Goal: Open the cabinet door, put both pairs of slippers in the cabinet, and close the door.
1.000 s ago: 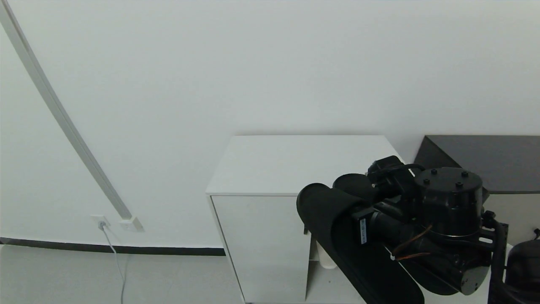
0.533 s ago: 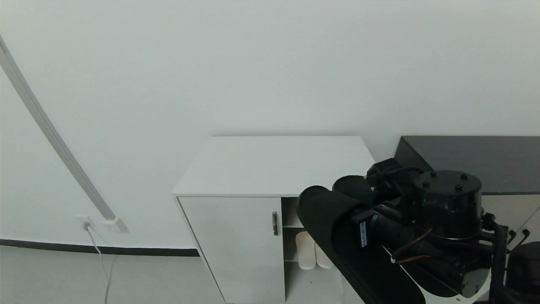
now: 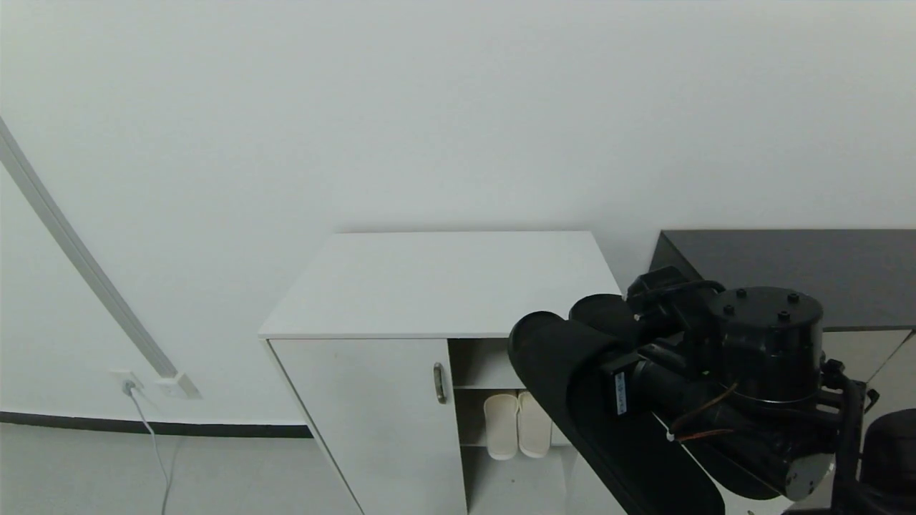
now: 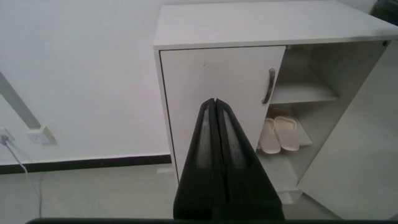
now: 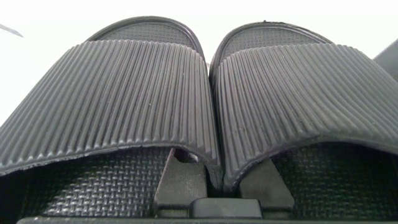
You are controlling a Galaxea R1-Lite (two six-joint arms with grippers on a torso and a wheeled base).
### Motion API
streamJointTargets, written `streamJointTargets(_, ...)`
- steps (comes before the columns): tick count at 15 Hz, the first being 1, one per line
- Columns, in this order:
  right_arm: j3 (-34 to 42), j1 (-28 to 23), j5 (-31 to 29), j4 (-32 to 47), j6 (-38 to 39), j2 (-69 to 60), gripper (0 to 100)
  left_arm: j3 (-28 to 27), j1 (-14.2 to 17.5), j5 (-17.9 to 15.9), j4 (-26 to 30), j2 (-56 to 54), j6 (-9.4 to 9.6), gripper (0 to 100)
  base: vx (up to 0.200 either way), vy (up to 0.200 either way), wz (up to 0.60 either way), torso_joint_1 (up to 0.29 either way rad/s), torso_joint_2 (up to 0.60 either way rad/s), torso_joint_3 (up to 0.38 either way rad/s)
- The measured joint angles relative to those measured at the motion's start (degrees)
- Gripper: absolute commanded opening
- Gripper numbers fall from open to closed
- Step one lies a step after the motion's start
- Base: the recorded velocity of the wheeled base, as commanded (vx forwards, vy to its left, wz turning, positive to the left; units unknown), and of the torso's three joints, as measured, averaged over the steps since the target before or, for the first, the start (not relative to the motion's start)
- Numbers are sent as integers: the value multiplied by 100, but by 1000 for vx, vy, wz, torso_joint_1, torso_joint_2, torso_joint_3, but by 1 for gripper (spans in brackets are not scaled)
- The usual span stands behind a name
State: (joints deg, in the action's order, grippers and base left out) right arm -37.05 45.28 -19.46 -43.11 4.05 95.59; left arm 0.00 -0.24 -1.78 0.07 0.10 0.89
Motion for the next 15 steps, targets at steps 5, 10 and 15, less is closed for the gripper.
streamJointTargets(5, 72, 23, 9, -173, -38, 15, 0, 0, 2, 1, 2, -2, 0, 0, 0, 0, 0, 0, 0, 0)
streamJointTargets(10, 139, 61, 30, -235, -35, 17, 0, 0, 0, 1, 2, -2, -2, 0, 0, 0, 0, -100, 225, 130)
streamJointTargets(15, 158, 72, 38, -241, -35, 20, 0, 0, 0, 0, 2, -2, -2, 0, 0, 0, 0, -192, 457, 257)
